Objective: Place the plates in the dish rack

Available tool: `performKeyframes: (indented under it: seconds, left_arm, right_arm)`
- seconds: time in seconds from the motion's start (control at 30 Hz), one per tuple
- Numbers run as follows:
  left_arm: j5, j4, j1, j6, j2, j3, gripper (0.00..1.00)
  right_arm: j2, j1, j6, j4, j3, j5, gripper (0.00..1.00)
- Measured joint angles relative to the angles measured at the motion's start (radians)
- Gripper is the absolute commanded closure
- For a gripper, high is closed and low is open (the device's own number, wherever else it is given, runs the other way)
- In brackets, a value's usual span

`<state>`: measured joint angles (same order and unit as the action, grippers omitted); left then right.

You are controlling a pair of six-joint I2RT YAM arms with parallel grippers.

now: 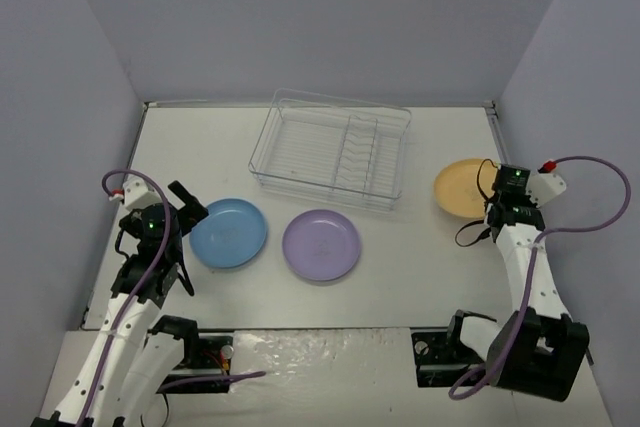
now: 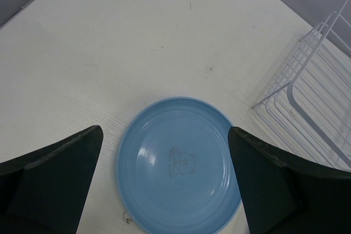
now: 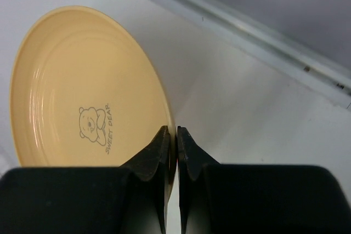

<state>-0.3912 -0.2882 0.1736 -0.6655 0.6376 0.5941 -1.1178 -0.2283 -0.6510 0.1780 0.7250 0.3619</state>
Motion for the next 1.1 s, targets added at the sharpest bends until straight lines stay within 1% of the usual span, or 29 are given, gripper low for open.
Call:
performKeyframes:
  seconds: [0.1,0.17,0.27,0.37,0.43,0.53,0.6,0.7,0.8,0.9,1.0,1.1]
  left_arm:
    - [-0.002,0.000,0.000,0.000,0.000,0.000,0.03]
    - [-0.003,0.000,0.000,0.000,0.000,0.000,0.03]
    - [-0.003,0.000,0.000,0.000,0.000,0.000,0.03]
    - [-0.003,0.000,0.000,0.000,0.002,0.000,0.03]
    - [-0.002,0.000,0.000,0.000,0.008,0.000,0.03]
    - [-0.002,0.000,0.000,0.000,0.020,0.000,0.03]
    - [-0.003,0.000,0.000,0.000,0.034,0.000,0.03]
    - [-0.005,0.000,0.000,0.000,0.053,0.000,0.03]
    - [-0.010,-0.002,0.000,0.000,0.068,0.000,0.03]
    - [-0.013,-0.004,0.000,0.000,0.078,0.000,0.03]
    - [-0.022,-0.009,0.000,0.000,0.080,0.000,0.03]
    - [-0.031,-0.011,0.000,0.000,0.080,0.000,0.03]
  right_arm:
    - [0.066,0.000,0.045,0.033,0.100,0.050,1.00]
    - [0.100,0.000,0.085,0.027,0.172,0.054,1.00]
    - [0.119,0.007,0.204,-0.033,0.272,0.021,1.00]
    - [0.109,0.062,0.359,-0.139,0.345,-0.013,1.00]
    - [0.078,0.175,0.538,-0.231,0.390,-0.014,1.00]
    - [-0.004,0.407,0.842,-0.387,0.437,-0.032,1.00]
    - [-0.070,0.543,1.050,-0.461,0.461,-0.049,1.00]
    - [-0.200,0.675,1.358,-0.539,0.525,-0.084,1.00]
    - [-0.312,0.717,1.609,-0.573,0.593,-0.144,1.00]
    - [-0.410,0.730,1.810,-0.580,0.664,-0.199,1.00]
    - [-0.503,0.739,1.940,-0.595,0.738,-0.239,1.00]
    - [-0.574,0.740,2.029,-0.611,0.783,-0.262,1.00]
